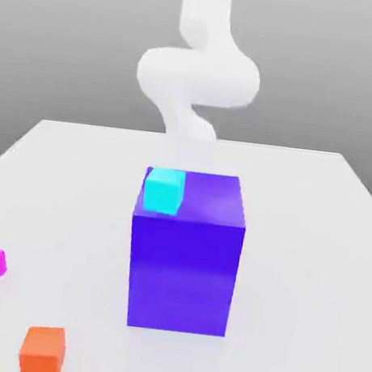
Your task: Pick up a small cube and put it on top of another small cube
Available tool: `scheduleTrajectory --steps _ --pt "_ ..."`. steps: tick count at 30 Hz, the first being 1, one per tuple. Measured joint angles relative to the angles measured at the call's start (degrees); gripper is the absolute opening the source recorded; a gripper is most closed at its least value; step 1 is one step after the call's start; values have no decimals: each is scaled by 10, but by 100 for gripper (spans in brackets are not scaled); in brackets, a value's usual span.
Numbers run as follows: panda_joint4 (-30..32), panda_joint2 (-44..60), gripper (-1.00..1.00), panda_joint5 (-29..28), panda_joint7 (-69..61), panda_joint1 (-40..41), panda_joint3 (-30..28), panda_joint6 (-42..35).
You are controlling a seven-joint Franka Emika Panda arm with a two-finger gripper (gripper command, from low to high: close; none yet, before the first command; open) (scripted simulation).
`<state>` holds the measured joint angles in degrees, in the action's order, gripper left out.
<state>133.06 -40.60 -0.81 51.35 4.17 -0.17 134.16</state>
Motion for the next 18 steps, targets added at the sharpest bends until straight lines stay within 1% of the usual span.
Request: scheduleTrajectory --steps 6,12,18 --pt "31 128 0 -18 134 98 -11 58" --pt "61 253 0 -31 261 180 -40 114" --pt "92 377 0 -17 368 254 -84 170"
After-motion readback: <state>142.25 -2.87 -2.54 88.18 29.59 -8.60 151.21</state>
